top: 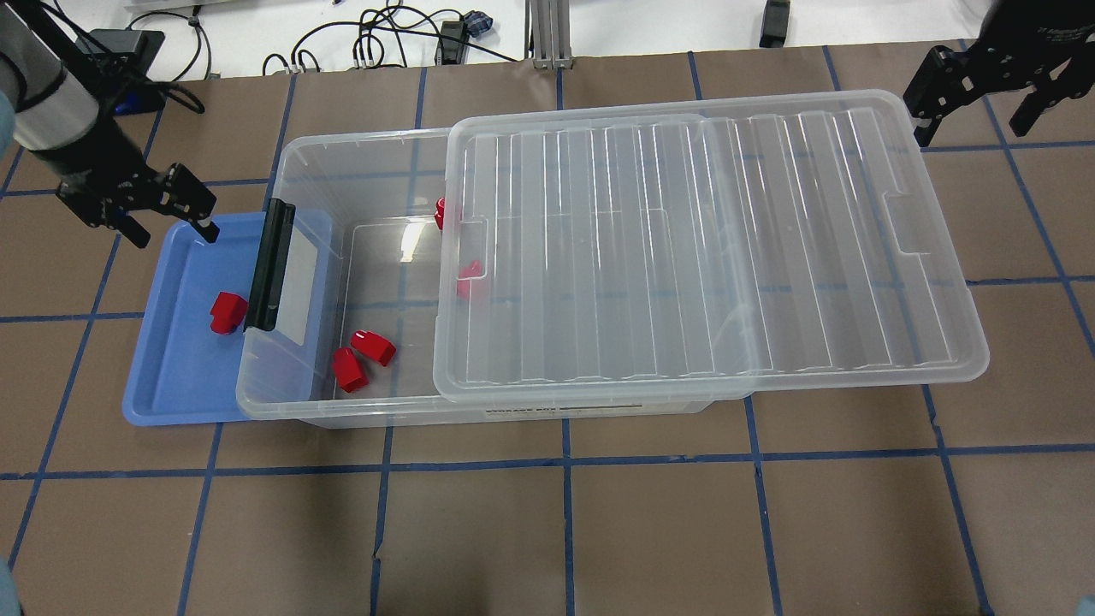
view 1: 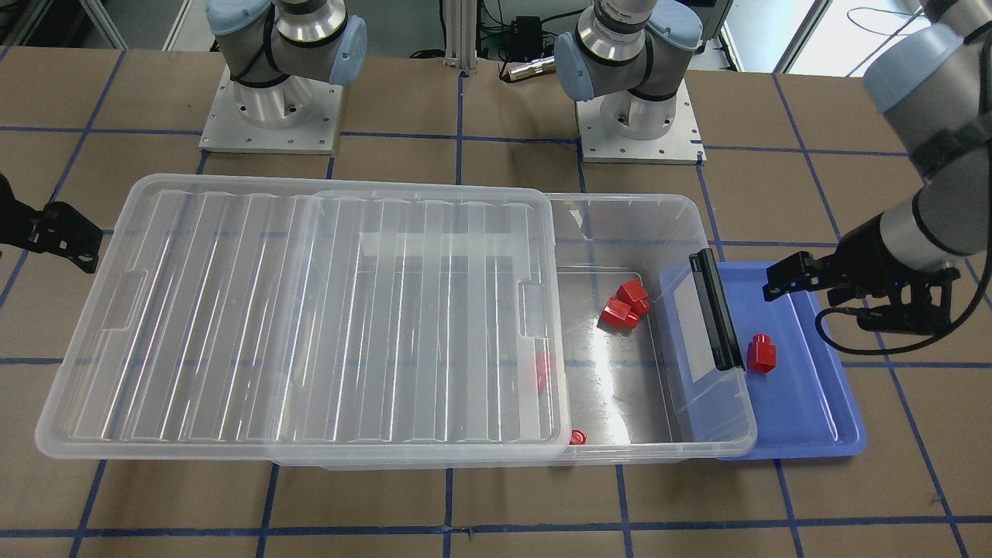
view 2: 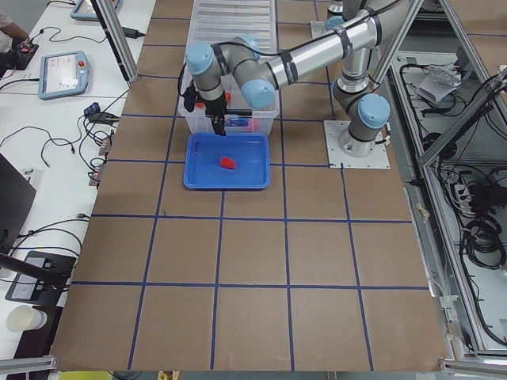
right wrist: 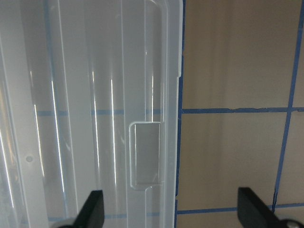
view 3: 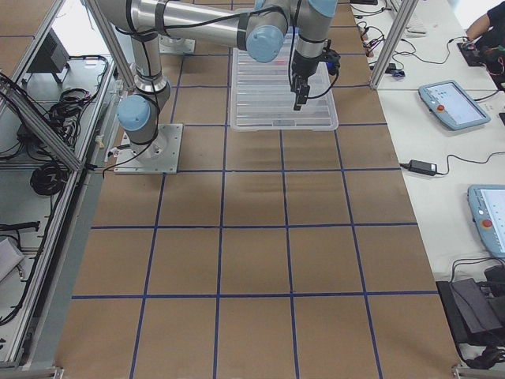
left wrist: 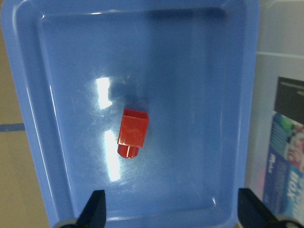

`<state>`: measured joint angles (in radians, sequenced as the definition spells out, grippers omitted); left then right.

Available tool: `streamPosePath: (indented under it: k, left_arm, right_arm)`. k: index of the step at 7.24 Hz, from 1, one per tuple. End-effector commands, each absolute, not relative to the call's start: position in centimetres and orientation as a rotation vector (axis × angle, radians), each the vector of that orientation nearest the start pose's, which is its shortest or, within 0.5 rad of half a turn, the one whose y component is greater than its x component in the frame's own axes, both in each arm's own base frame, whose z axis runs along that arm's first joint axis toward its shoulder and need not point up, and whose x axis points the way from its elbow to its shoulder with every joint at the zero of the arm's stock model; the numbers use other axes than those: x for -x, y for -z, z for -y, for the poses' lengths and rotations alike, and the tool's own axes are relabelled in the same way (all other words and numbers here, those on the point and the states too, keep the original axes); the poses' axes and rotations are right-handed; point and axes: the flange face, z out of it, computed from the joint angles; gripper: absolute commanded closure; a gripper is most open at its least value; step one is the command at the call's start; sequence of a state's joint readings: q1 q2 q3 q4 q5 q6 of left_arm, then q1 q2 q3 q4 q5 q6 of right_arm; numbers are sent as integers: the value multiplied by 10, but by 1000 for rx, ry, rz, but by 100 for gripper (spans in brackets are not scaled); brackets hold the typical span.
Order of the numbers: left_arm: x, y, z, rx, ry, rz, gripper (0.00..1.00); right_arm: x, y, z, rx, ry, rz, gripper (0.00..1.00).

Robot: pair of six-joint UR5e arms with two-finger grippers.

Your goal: Place red block in blue tray from box

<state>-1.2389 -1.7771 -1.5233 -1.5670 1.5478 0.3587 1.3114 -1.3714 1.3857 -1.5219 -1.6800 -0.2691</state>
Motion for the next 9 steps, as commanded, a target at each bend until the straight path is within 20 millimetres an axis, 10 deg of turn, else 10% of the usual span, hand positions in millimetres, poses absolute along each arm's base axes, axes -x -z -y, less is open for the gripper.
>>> streamPosePath:
  k: [1,4,9]
  left_arm:
    - [61,-478,554,-76,-101,-3171,0]
    - [108,-529,507,-151,56,-3155,0]
    - [107,-517,505,-141,95,-3154,0]
  right_arm:
    - [38,-440,586,14,-225,-3222,0]
    - [79,-423,585,-45,-310,-3275,0]
    - [115,-393,582,-134,-391,-3243,0]
